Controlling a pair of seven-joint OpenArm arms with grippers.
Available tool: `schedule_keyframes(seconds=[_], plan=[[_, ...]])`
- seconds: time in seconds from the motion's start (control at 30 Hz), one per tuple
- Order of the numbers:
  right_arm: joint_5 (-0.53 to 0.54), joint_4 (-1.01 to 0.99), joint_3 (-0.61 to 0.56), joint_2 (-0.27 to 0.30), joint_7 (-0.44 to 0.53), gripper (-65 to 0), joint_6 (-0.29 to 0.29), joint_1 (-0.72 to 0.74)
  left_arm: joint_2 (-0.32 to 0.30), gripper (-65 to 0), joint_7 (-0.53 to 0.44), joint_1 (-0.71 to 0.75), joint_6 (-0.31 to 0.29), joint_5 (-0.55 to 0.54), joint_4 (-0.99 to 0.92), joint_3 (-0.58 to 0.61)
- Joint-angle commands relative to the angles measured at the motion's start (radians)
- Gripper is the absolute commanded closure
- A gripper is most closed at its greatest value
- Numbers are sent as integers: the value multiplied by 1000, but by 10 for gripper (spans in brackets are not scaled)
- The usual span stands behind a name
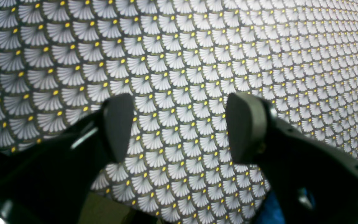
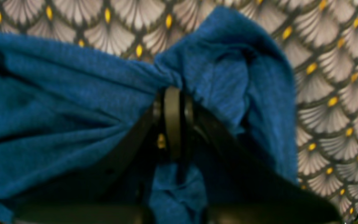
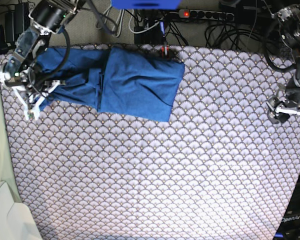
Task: Fold the T-shirt properly
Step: 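Adjust the right gripper's hold on the strip end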
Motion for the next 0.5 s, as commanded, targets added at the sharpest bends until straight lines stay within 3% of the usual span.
schedule_keyframes(seconds=[0.0, 0.33, 0.47], plan=[[7, 21, 0, 7, 13, 0, 6, 14, -13, -454, -14, -8, 1, -4, 15, -6], [4, 17, -8, 17, -19, -88, 6, 18, -13, -454, -14, -8, 1, -4, 15, -5], [2, 18, -11, 32, -69, -198, 6, 44, -13, -454, -14, -8, 1, -4, 15, -5]])
